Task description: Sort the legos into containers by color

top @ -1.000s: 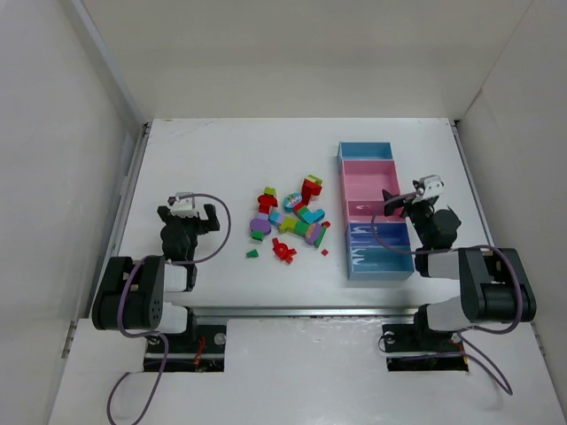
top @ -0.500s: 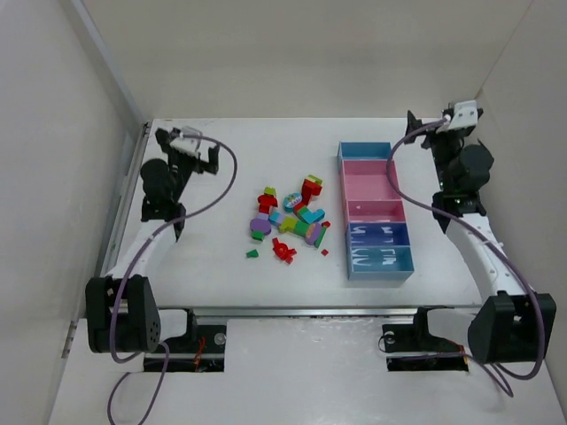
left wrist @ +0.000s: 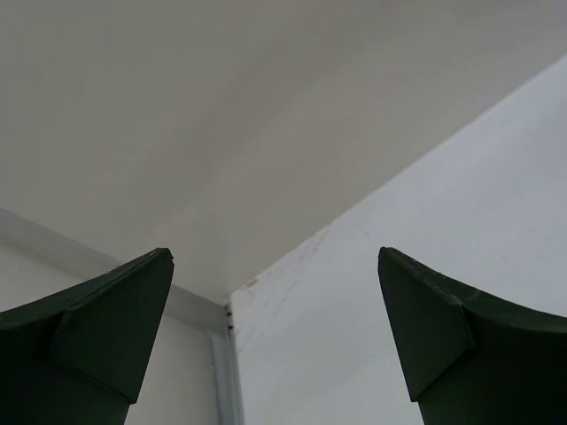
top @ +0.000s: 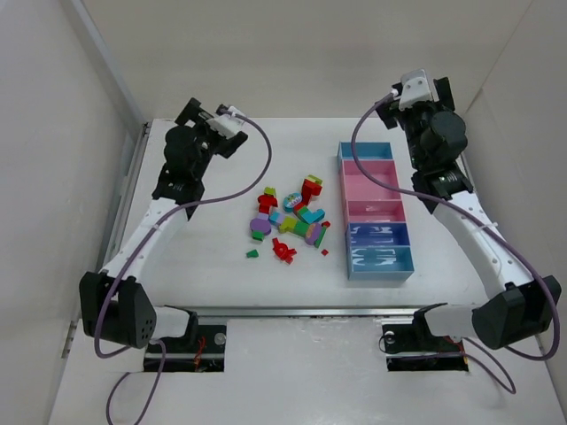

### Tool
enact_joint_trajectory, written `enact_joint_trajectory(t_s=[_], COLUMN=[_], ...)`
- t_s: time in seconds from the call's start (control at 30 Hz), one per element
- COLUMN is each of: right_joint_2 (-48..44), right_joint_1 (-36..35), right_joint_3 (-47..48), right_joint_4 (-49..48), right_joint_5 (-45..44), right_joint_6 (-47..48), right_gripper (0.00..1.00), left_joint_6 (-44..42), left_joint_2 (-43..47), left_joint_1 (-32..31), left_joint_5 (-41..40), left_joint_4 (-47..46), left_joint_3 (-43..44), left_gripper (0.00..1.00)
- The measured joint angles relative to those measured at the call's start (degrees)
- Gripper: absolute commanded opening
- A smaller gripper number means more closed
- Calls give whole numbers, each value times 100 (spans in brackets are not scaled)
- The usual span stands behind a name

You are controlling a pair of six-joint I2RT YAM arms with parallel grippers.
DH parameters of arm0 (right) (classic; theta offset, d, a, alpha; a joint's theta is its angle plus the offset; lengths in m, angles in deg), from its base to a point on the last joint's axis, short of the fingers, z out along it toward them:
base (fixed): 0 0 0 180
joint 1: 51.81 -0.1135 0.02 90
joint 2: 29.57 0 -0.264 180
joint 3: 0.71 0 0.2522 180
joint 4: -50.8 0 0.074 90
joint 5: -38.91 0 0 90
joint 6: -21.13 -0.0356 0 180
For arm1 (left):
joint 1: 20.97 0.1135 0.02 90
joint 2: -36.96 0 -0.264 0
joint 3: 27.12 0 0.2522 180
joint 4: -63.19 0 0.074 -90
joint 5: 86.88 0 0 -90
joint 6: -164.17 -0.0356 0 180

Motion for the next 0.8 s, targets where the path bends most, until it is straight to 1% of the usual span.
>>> enact_joint_trajectory(t_s=[0.07, 0.2, 0.33, 0.4, 0.5, 0.6, 0.67, 0.8], right_joint_2=[72, 238, 229, 131, 74, 72, 35, -7], right_joint_1=[2, -31, 61, 173, 271, 256, 232, 227], right_joint_3=[-33, -66, -245, -487, -758, -920, -1108, -1416], right_joint_4=[63, 170, 227, 216, 323, 487, 535, 673], right_joint_5=[-35, -210, -35, 354, 931, 1261, 1349, 1429], right_joint_6=[-249, -732, -1488, -1871, -2319, -2706, -2894, -3117], right_gripper=[100, 100, 100, 100, 100, 100, 100, 100], left_joint_6=[225, 758, 1226, 1436, 1707, 1923, 2020, 2118], left_joint_2=[-44, -345, -1008, -1644, -2734, -3770, -4218, -4385], left_joint_1=[-140, -378, -807, -1117, -1445, -1707, -1864, -2081], left_joint_5=[103, 929, 1644, 1891, 2293, 2483, 2472, 2293], left_joint_4=[640, 1740, 2363, 2446, 2706, 3091, 3222, 3556], left_joint_3=[229, 704, 1043, 1287, 1961, 2896, 3303, 3386], left_gripper=[100, 100, 100, 100, 100, 100, 100, 100])
